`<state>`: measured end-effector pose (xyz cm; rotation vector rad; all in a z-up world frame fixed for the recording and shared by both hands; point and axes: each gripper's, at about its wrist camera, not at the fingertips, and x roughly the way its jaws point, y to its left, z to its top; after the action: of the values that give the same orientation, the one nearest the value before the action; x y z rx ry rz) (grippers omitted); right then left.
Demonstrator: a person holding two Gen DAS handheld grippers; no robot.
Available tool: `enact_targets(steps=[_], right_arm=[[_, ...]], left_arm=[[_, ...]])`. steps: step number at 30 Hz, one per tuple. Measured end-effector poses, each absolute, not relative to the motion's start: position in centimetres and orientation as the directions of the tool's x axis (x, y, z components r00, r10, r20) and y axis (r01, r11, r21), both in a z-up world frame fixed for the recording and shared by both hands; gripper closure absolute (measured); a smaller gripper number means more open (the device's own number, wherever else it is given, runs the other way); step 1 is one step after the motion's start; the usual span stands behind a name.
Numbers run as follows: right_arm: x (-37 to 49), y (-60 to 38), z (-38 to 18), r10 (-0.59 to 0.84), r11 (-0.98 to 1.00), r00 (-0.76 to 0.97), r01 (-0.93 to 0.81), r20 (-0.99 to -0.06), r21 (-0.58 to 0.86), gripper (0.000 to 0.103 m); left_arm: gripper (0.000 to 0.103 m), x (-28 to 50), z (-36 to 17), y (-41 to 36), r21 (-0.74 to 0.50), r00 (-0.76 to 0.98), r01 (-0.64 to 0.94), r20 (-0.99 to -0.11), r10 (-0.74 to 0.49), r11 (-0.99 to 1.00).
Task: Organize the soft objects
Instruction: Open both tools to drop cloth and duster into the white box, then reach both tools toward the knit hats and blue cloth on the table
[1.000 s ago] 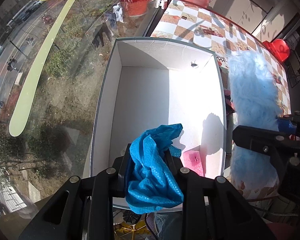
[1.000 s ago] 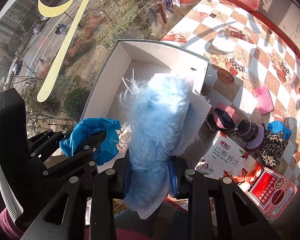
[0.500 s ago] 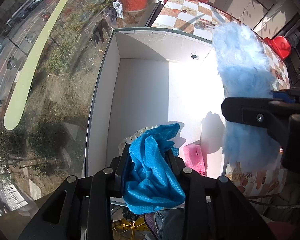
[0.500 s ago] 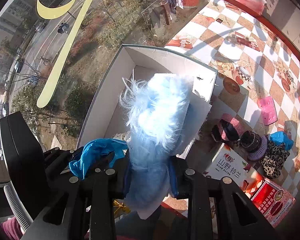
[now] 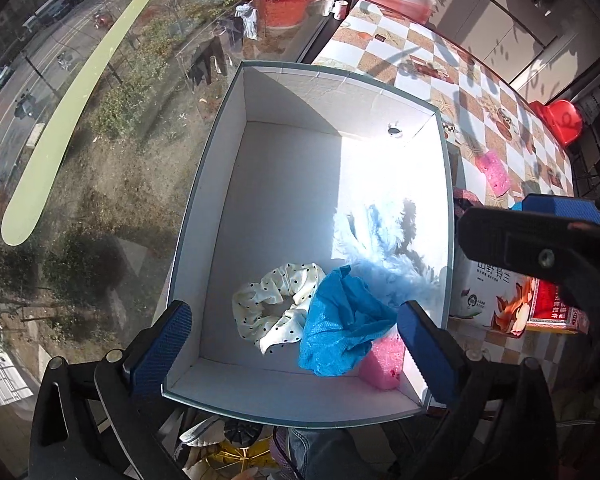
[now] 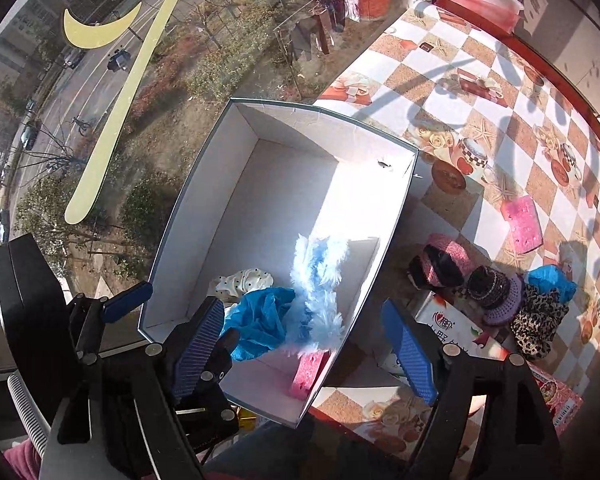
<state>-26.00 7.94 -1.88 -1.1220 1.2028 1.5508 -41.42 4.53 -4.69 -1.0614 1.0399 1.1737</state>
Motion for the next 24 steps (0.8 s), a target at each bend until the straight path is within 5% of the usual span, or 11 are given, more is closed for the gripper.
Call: enact_targets(steps=[4, 15, 24], right_arm=[[-25.2, 8.0, -1.8, 0.100, -0.140, -0.254, -0.961, -0.962, 0.239, 0.000], [-20.2, 8.4, -1.7, 0.075, -0.006, -0.287, -0.958, -0.955, 0.287, 0.000], [-8.2, 8.0, 0.5, 0.124, 0.194, -0.263, -0.939, -0.957, 0.283, 0.000]], left_arm=[[0.000, -41.5, -4.6, 5.1, -0.124, 0.131, -0.991, -0.969, 0.211, 0.046], [0.000, -39.4, -3.0, 6.2, -0.152, 0.169, -0.984, -0.963, 0.212, 0.094], [0.000, -33.1, -1.9, 7.4, -0.144, 0.197, -0.956, -0.960, 0.197, 0.255]])
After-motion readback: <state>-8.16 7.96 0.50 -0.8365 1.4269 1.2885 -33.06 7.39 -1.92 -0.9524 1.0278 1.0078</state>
